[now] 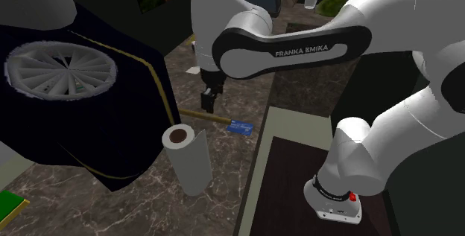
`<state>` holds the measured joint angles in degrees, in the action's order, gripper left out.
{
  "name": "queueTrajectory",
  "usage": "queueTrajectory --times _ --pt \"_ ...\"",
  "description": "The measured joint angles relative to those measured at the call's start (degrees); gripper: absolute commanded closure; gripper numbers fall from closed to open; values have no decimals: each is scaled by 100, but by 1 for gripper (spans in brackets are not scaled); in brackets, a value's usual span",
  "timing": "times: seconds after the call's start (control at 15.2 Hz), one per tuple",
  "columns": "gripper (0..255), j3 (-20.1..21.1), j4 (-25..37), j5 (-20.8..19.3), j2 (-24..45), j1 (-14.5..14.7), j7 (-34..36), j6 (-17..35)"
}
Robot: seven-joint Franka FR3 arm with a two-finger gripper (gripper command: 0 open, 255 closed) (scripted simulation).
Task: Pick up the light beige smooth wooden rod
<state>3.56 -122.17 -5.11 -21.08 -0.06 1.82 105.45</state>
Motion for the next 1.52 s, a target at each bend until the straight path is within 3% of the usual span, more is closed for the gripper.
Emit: queueTrajectory --times 0.33,0.86,0.92,1.52 --pt "0 130 639 -50 958 29 245 362" --pt "0 166 286 -85 1156 44 367 912" --pt "255 167 265 -86 1159 44 371 938" --pt "255 171 256 -84 1155 48 373 960"
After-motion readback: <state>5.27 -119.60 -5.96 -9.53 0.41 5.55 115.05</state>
